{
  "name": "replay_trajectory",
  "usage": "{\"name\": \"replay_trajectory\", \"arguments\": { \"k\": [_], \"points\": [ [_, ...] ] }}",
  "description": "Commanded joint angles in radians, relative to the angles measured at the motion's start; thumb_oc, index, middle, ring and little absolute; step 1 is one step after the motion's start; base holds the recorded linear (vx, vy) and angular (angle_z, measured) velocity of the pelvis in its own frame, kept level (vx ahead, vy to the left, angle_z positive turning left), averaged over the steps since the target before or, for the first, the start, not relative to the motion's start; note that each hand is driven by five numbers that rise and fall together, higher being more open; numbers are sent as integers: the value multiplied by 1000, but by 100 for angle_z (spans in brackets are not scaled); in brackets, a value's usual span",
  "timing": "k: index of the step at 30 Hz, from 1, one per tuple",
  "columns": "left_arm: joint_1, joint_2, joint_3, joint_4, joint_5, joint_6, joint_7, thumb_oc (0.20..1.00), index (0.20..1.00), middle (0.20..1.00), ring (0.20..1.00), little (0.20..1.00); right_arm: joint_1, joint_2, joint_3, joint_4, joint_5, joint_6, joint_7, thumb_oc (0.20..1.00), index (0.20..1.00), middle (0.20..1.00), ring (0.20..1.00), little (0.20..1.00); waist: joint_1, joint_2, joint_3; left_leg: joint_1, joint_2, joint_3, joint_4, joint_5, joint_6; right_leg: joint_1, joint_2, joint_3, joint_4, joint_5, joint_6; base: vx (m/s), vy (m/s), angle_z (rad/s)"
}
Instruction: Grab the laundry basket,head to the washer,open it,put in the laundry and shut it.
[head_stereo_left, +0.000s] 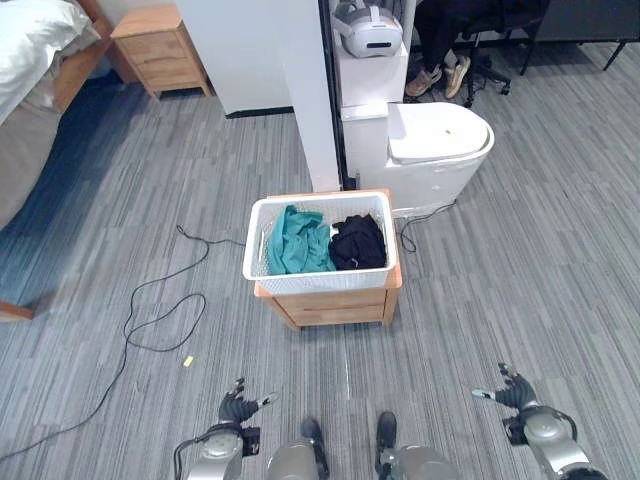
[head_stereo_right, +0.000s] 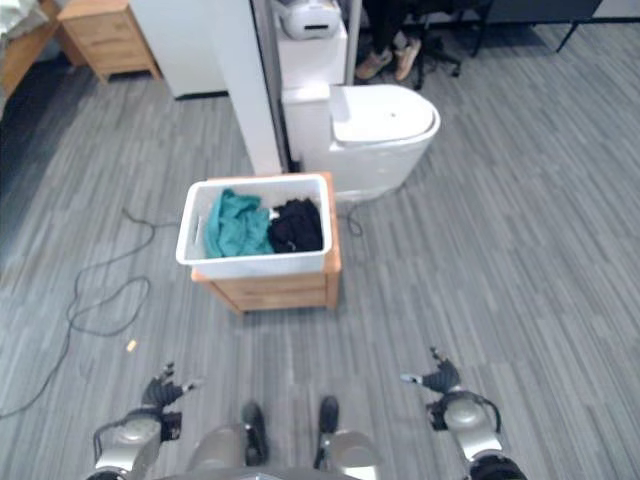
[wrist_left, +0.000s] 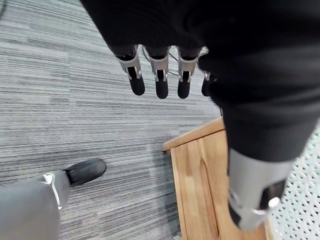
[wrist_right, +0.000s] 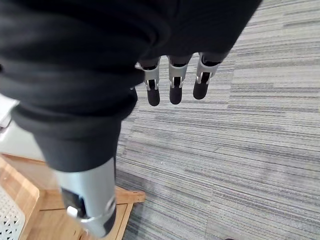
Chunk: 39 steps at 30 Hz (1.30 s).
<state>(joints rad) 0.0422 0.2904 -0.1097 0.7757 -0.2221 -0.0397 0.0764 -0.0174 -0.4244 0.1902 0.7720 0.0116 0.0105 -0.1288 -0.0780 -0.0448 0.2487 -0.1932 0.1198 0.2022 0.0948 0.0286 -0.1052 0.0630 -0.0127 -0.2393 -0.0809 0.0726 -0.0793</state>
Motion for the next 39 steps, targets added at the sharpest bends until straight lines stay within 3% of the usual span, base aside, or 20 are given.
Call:
{"name": "replay_trajectory", "arguments": {
  "k": [1,4,6,11,12,16,20,21,23,31,35,39],
  "points": [
    [7,49,-10,-9,-1,-17,14,1000,1000,1000,1000,1000,9,-38,-3,-14,18,-21,-23,1000,1000,1000,1000,1000,18,3,-1,24,33,-27,7,64,-16,-37,-77,-33,106,-157,166,328,114,-56],
    [4,52,-9,-3,3,-17,16,1000,1000,1000,1000,1000,13,-37,-6,-16,13,-22,-23,1000,1000,1000,1000,1000,22,1,-5,25,63,-14,-11,90,-23,-6,-81,-25,125,-185,167,262,128,-16],
    [7,55,-8,10,16,-15,13,1000,1000,1000,1000,1000,16,-29,-10,-14,6,-22,-15,1000,1000,1000,1000,1000,21,5,-24,53,62,-3,-23,68,-17,12,-81,-20,136,-201,173,276,172,2],
    [22,72,-5,24,37,-18,15,1000,1000,1000,1000,1000,2,-14,-4,-22,-9,-22,-9,1000,1000,1000,1000,1000,38,-4,-53,77,10,-10,30,-10,20,36,-133,14,183,-214,200,260,229,0],
    [22,83,5,25,34,-16,19,1000,1000,1000,1000,1000,-13,-8,2,-29,-16,-22,-8,1000,1000,1000,1000,1000,50,-10,-57,96,-15,3,36,-39,43,14,-157,35,243,-205,221,228,282,-39],
    [20,115,28,-1,30,-18,30,1000,1000,1000,1000,1000,-48,-4,11,-71,-10,-26,-12,1000,1000,1000,1000,1000,51,-8,-41,126,-36,23,28,-73,77,-119,-167,72,403,-172,229,108,156,-28],
    [12,132,40,-24,26,-25,36,1000,1000,1000,1000,1000,-75,-16,21,-94,-10,-28,-15,1000,1000,1000,1000,1000,44,-6,-36,161,-45,34,-5,-79,75,-169,-165,46,335,-146,224,102,-34,-32],
    [-3,149,46,-38,28,-32,54,1000,1000,1000,1000,1000,-92,-36,29,-123,-7,-30,-21,1000,1000,1000,1000,1000,33,-21,-27,163,-50,27,9,-94,67,-160,-151,55,230,-126,227,117,-121,-3],
    [-15,149,46,-83,21,-38,58,1000,1000,1000,1000,1000,-103,-43,28,-154,6,-34,-17,1000,1000,1000,1000,1000,31,-25,-33,164,-49,18,8,-91,60,-151,-137,73,204,-123,217,172,-195,38],
    [-140,150,6,-131,34,-36,119,1000,1000,1000,1000,1000,-239,-69,73,-193,47,-31,-49,1000,1000,1000,1000,1000,35,-18,-42,159,-20,5,-60,-38,23,-121,-104,32,94,-101,200,57,-129,13],
    [-224,157,-30,-87,63,-23,167,1000,1000,1000,1000,1000,-310,-54,109,-148,73,-25,-63,1000,1000,1000,1000,1000,36,-14,-27,150,-12,0,-87,-15,14,-129,-95,23,79,-96,197,-30,-58,8],
    [-383,130,-101,82,75,2,252,1000,1000,1000,1000,1000,-468,34,185,24,151,-15,-108,1000,1000,1000,1000,1000,43,-1,17,99,-4,-2,-122,26,5,-197,-85,29,74,-79,197,-132,-40,-5]
  ]
}}
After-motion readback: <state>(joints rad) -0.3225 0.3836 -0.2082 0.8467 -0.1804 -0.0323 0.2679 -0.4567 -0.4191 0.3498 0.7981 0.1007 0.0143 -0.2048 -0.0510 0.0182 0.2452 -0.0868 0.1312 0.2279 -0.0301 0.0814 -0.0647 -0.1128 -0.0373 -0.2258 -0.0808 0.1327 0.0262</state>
